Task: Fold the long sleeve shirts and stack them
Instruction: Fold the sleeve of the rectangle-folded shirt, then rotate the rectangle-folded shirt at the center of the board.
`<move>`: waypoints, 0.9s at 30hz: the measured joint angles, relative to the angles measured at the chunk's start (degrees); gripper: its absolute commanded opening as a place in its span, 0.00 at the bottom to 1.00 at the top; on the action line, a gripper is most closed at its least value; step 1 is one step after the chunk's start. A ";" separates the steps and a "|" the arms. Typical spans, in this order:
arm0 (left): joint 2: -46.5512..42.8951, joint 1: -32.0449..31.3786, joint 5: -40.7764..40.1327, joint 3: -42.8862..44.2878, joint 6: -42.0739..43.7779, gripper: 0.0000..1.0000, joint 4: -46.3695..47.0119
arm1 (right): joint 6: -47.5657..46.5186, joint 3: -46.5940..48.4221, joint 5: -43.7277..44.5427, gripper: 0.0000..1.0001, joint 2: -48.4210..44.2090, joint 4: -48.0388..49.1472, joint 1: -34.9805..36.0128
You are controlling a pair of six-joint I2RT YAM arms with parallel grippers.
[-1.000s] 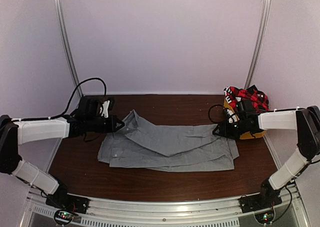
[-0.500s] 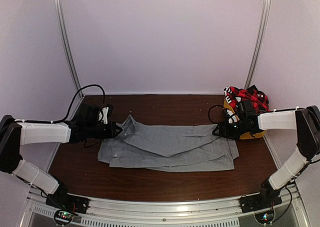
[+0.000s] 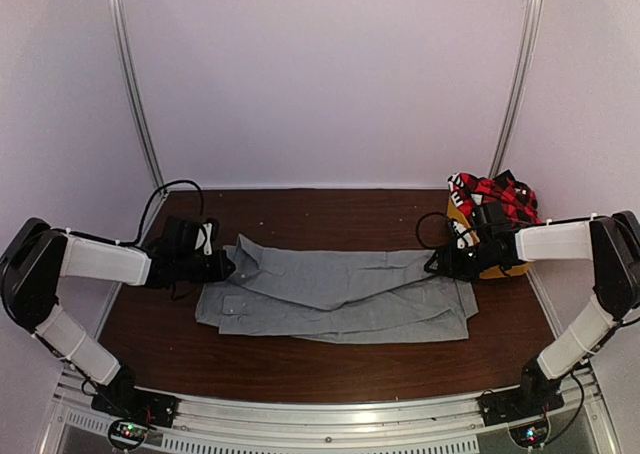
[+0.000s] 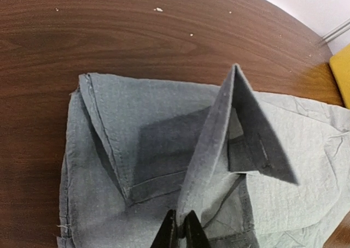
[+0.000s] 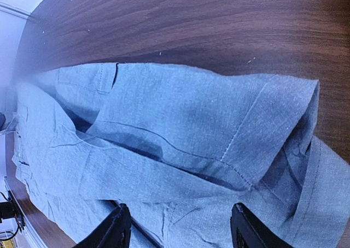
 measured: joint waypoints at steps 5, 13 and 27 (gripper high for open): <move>2.56 0.37 -1.01 0.00 0.87 0.35 -0.04 | 0.15 -0.22 -0.31 0.64 0.00 0.02 0.00; 0.37 1.03 -5.62 -0.11 1.88 0.50 -1.92 | 0.15 -0.46 -0.07 0.64 -0.63 -0.07 0.11; -7.34 -0.09 3.61 -0.22 2.60 0.61 1.60 | 1.66 -3.96 2.64 0.64 -2.82 0.00 3.69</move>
